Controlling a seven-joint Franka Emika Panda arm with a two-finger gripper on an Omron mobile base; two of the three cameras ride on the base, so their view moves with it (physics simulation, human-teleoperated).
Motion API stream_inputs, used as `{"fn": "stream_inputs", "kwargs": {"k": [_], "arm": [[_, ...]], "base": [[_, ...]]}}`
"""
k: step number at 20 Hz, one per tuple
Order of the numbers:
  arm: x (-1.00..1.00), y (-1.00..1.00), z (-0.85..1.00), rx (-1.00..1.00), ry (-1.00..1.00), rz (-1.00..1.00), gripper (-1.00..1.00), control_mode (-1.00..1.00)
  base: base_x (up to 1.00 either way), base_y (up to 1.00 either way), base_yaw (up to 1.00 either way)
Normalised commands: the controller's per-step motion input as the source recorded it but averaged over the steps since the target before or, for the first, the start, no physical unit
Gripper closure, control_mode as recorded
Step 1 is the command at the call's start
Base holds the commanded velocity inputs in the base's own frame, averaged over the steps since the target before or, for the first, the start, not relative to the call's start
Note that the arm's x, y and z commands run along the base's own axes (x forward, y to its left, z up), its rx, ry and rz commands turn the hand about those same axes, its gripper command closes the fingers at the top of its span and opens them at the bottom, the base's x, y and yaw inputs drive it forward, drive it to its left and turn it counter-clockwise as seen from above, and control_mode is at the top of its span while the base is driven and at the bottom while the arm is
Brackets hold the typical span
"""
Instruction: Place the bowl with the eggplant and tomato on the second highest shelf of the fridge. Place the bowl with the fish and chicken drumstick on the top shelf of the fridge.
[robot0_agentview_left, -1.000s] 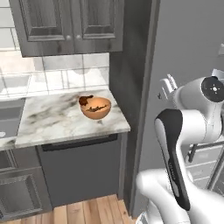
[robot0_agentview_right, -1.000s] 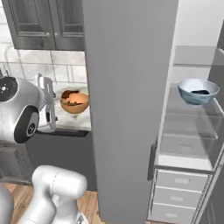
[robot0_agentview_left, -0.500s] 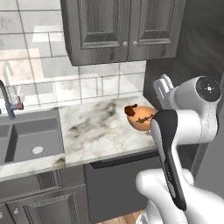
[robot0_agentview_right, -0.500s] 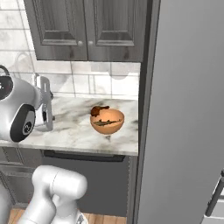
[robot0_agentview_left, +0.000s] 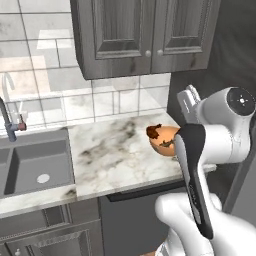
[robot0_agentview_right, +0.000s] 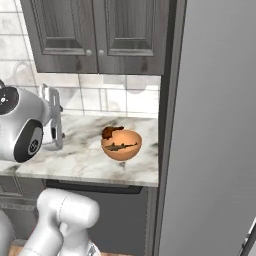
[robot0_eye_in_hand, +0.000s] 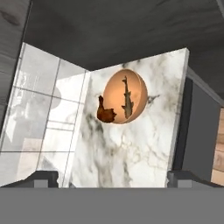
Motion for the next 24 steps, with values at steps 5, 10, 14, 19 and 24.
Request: {"fn": "stream_inputs", "kwargs": {"k": [5, 10, 14, 19, 24], "arm": [[0.04, -1.0, -0.53, 0.21, 0.21, -0.02, -1.0, -1.0], [0.5, -0.67, -0.4, 0.16, 0.31, 0.0, -1.0, -1.0], [0.3, 0.0, -0.45, -0.04, 0.11, 0.0, -1.0, -1.0], [0.65, -0.03, -0.61, -0.03, 0.11, 0.01, -1.0, -1.0], [0.52, 0.0, -0.49, -0.03, 0.15, 0.11, -1.0, -1.0]], "base": [[0.0, 0.0, 0.0], [0.0, 0.0, 0.0], [0.0, 0.0, 0.0], [0.0, 0.0, 0.0], [0.0, 0.0, 0.0]]}}
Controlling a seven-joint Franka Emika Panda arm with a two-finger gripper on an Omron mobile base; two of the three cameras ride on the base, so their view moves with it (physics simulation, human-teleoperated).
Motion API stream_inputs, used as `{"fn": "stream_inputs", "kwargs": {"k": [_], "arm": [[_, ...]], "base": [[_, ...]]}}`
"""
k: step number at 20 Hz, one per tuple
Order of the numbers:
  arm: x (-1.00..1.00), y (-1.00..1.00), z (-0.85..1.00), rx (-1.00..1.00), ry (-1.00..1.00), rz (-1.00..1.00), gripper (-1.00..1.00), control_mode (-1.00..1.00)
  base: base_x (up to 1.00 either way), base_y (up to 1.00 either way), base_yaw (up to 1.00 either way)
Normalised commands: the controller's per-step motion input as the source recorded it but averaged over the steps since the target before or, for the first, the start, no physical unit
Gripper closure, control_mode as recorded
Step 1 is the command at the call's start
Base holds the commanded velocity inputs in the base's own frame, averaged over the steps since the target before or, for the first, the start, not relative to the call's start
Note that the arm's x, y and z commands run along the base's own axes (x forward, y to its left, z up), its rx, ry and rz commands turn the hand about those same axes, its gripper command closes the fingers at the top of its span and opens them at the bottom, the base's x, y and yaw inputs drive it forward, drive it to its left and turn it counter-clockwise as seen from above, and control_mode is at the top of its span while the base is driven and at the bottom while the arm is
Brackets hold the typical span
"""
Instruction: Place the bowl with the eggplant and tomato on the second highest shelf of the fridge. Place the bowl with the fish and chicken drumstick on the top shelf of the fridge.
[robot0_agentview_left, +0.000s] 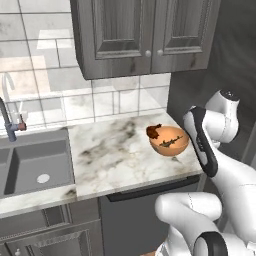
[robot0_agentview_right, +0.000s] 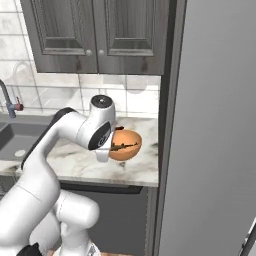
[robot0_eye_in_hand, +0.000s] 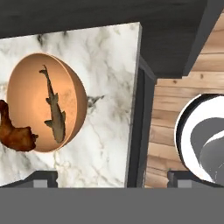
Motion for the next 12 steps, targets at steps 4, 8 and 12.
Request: {"fn": "stream_inputs", "kwargs": {"k": [4, 8, 12], "arm": [[0.19, -0.01, -0.57, -0.07, 0.13, 0.12, -1.0, -1.0], [0.52, -0.09, -0.33, 0.0, 0.0, 0.0, -1.0, -1.0], [0.13, -0.12, -0.57, 0.0, 0.01, 0.0, -1.0, -1.0]], "base": [[0.0, 0.0, 0.0], [0.0, 0.0, 0.0], [0.0, 0.0, 0.0]]}}
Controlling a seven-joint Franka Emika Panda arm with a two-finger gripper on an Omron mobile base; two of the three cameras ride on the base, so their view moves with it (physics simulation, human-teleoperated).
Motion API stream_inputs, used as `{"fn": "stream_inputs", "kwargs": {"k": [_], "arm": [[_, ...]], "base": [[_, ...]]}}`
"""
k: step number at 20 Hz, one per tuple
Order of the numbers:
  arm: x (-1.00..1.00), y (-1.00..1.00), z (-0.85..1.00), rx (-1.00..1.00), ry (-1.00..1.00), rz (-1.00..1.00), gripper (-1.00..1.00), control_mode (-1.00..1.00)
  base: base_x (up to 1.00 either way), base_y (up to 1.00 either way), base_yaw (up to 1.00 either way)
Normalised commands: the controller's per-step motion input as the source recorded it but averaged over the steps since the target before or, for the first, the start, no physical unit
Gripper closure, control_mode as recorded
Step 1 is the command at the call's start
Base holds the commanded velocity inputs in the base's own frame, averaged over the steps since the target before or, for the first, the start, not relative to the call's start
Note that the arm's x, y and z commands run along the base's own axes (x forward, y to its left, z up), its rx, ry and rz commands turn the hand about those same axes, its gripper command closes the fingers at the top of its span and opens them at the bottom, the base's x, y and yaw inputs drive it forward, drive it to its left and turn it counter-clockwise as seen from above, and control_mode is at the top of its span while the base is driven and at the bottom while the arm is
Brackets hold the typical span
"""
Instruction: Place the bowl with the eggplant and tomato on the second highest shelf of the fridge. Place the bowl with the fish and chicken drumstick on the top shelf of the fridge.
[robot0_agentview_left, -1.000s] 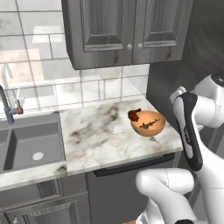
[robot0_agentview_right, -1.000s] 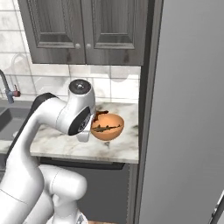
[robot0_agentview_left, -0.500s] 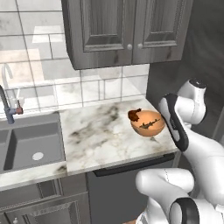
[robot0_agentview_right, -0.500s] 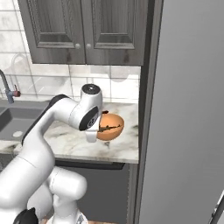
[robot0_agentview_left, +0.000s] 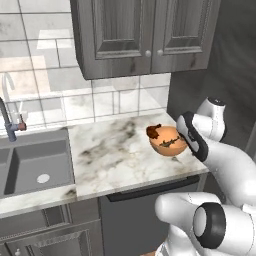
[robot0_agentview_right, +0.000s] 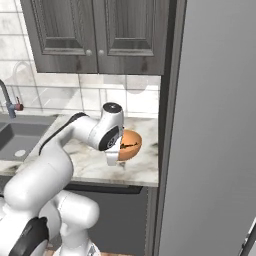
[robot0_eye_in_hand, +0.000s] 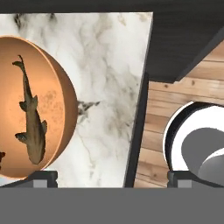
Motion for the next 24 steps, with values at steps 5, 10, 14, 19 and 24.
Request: {"fn": "stream_inputs", "kwargs": {"k": [5, 10, 14, 19, 24], "arm": [[0.39, -0.1, -0.23, 0.0, 0.03, 0.0, -1.0, -1.0], [0.47, -0.01, -0.04, 0.0, 0.07, 0.0, -1.0, -1.0], [0.28, 0.0, -0.16, 0.0, 0.11, 0.0, -1.0, -1.0], [0.08, 0.0, -0.38, 0.0, 0.09, 0.0, -1.0, -1.0], [0.25, -0.05, -0.18, 0.0, 0.05, 0.0, -1.0, -1.0]], "base": [[0.0, 0.0, 0.0], [0.0, 0.0, 0.0], [0.0, 0.0, 0.0], [0.0, 0.0, 0.0], [0.0, 0.0, 0.0]]}}
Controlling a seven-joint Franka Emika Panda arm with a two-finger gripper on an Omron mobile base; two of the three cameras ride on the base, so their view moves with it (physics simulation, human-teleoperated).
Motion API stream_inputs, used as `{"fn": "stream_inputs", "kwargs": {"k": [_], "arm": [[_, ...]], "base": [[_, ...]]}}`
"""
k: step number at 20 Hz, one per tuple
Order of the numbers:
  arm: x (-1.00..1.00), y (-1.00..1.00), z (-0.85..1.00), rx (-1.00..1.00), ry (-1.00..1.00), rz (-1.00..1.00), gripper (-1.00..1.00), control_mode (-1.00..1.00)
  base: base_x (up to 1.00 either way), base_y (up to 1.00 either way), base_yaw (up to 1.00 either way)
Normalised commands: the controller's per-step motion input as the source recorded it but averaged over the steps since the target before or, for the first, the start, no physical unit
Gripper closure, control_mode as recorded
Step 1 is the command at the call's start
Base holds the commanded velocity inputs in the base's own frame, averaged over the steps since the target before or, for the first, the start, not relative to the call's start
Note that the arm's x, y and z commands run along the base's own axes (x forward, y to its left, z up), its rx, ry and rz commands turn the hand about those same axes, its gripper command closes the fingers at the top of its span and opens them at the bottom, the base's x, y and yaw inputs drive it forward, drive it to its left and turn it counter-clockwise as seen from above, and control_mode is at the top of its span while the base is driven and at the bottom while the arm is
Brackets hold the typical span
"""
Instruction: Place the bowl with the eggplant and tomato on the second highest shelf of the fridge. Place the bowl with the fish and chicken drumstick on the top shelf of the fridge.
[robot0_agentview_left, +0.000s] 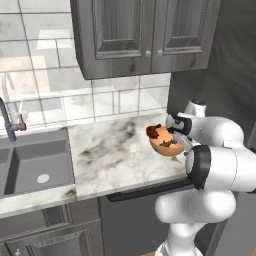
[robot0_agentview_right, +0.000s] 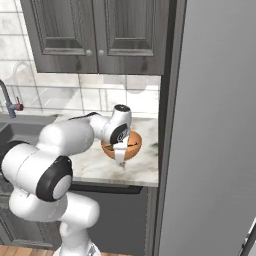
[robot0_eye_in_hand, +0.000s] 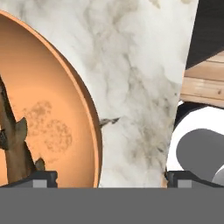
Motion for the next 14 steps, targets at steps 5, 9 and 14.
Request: {"fn": "stream_inputs", "kwargs": {"k": [5, 9, 14], "arm": [[0.46, -0.06, -0.09, 0.0, 0.04, 0.0, -1.0, -1.0], [0.14, -0.03, -0.44, 0.0, 0.07, 0.0, -1.0, -1.0], [0.0, 0.0, -0.33, 0.0, 0.05, 0.0, 1.0, -1.0]], "base": [[0.0, 0.0, 0.0], [0.0, 0.0, 0.0], [0.0, 0.0, 0.0]]}}
